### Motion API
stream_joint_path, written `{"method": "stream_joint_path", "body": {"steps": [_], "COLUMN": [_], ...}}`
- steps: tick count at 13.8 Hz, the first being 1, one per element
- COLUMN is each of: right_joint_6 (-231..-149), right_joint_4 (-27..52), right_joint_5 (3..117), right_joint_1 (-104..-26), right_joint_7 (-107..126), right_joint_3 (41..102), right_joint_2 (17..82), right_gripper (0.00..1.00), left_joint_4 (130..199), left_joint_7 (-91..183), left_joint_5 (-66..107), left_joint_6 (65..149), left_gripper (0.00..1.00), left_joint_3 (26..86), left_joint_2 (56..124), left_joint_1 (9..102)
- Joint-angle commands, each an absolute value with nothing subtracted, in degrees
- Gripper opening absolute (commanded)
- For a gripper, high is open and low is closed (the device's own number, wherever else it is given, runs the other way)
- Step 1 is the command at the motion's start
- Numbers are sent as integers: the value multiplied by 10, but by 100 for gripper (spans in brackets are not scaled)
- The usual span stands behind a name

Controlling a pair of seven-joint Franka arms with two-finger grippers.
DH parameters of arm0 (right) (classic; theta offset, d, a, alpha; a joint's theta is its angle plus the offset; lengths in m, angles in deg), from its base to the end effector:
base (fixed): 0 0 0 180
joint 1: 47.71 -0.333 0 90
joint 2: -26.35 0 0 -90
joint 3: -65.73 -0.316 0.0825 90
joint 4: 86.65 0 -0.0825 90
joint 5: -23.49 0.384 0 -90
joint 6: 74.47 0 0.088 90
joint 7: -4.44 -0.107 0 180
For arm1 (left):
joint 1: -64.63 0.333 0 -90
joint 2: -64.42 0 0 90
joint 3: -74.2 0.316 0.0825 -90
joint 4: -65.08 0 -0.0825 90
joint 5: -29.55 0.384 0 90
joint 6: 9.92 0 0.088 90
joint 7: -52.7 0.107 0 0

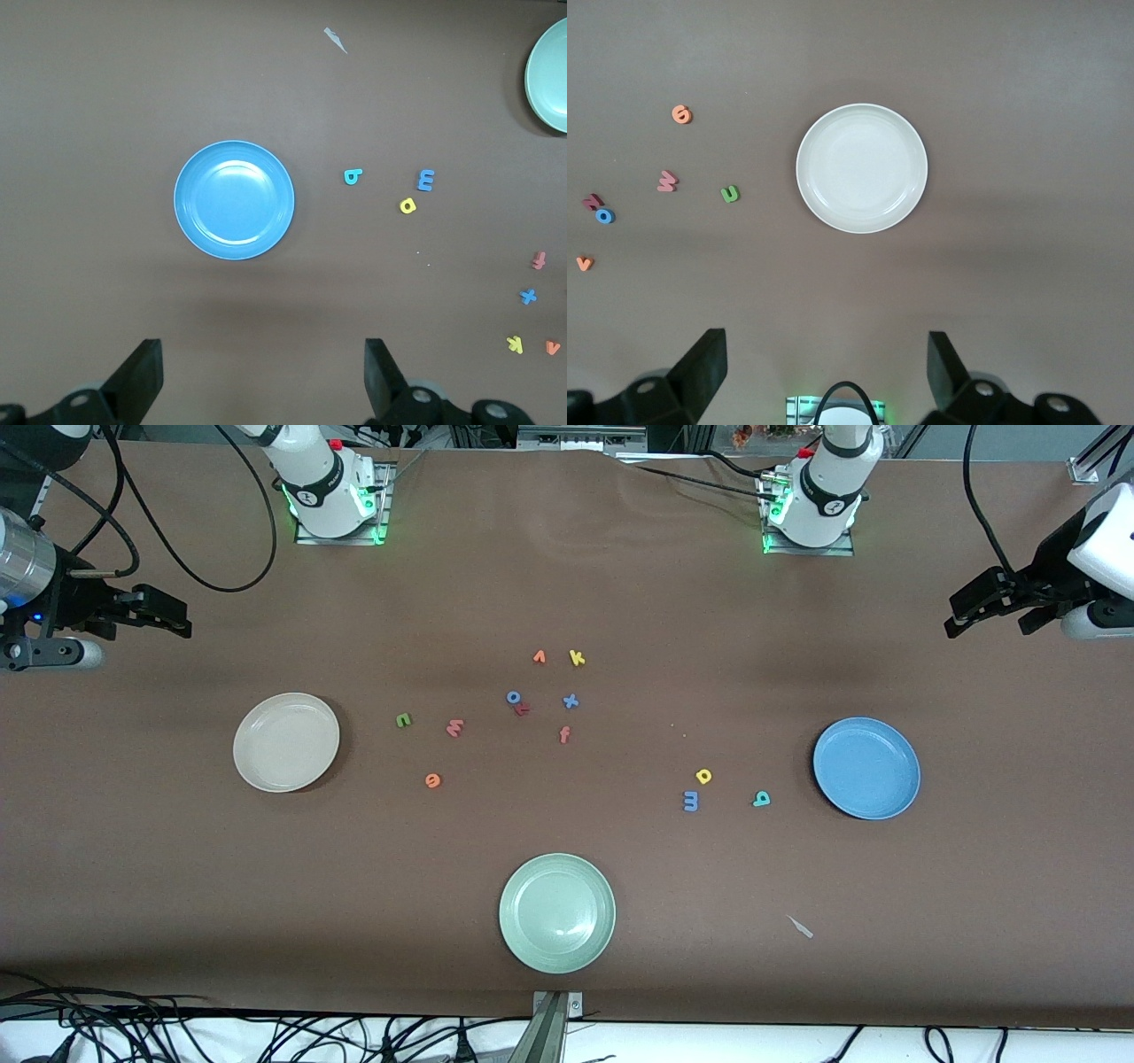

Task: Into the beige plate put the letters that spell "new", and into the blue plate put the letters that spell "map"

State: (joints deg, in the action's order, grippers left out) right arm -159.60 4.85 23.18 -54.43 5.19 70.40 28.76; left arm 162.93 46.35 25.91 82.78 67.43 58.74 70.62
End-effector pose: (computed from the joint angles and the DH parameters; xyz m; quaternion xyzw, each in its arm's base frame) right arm 0.5547 0.0201 0.5823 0.9968 0.0242 -0.0764 0.0053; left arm 0.5267 -0.0167 0.6171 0.9984 0.0502 0.0027 0.0261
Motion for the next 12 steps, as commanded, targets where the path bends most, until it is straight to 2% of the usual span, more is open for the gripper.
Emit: {"method": "stream_joint_path", "body": {"steps": [1,12], "right_joint_6": [-1595,-1595], "right_joint_4": [47,47], "right_joint_5": [232,232], "right_joint_1": [-540,-540], "right_joint_7": [50,51], "right_joint_3": [702,702], "right_joint_2": [287,287], "right_gripper": [100,100], "left_joint_4": [1614,1604], "left_joint_7": [461,462], "left_joint_5": [244,246], "left_joint_6": [826,847], "left_gripper": [100,100], "left_joint_3": [673,658], "left_joint_2": [595,608], "left_joint_1": [710,707]}}
